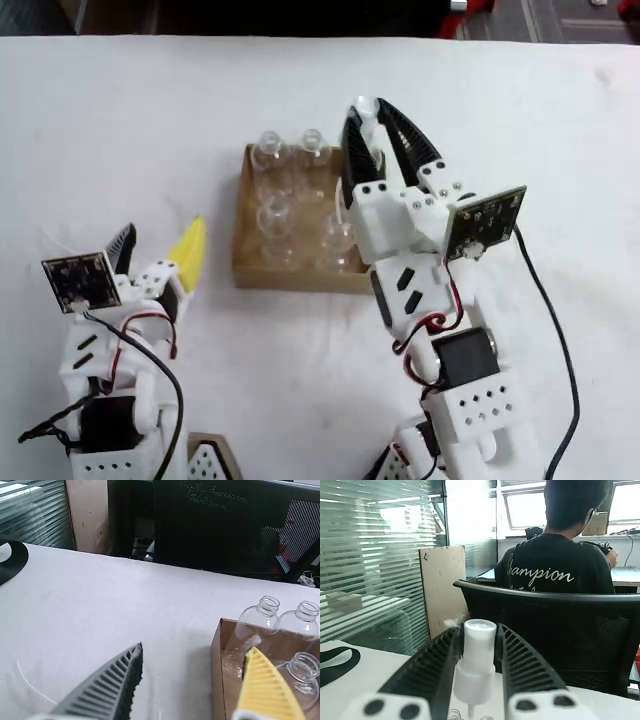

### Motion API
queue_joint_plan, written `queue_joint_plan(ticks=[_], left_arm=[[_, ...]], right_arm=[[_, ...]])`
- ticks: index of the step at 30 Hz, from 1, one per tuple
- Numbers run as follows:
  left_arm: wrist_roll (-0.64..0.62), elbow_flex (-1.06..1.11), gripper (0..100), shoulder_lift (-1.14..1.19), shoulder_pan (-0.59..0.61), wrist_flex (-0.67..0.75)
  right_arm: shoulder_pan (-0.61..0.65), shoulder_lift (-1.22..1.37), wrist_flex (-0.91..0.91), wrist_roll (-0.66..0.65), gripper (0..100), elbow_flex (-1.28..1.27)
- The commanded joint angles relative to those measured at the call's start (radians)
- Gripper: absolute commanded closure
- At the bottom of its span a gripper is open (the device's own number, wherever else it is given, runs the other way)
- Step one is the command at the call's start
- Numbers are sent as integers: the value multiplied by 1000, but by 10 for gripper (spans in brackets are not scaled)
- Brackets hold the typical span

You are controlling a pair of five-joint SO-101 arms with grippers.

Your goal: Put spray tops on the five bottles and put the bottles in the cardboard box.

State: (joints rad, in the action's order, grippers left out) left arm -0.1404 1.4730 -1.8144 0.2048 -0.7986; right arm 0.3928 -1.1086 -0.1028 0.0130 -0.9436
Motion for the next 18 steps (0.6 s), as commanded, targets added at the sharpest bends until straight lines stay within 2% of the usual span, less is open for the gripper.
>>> queue_joint_plan(ticks=[1, 14, 18], left_arm=[[9, -9, 703, -7, -10, 29], [9, -9, 703, -7, -10, 31], [9, -9, 703, -7, -10, 31]], right_arm=[[8, 5, 22, 9, 979, 12], [8, 15, 30, 3, 979, -51], [8, 5, 88, 3, 979, -34]])
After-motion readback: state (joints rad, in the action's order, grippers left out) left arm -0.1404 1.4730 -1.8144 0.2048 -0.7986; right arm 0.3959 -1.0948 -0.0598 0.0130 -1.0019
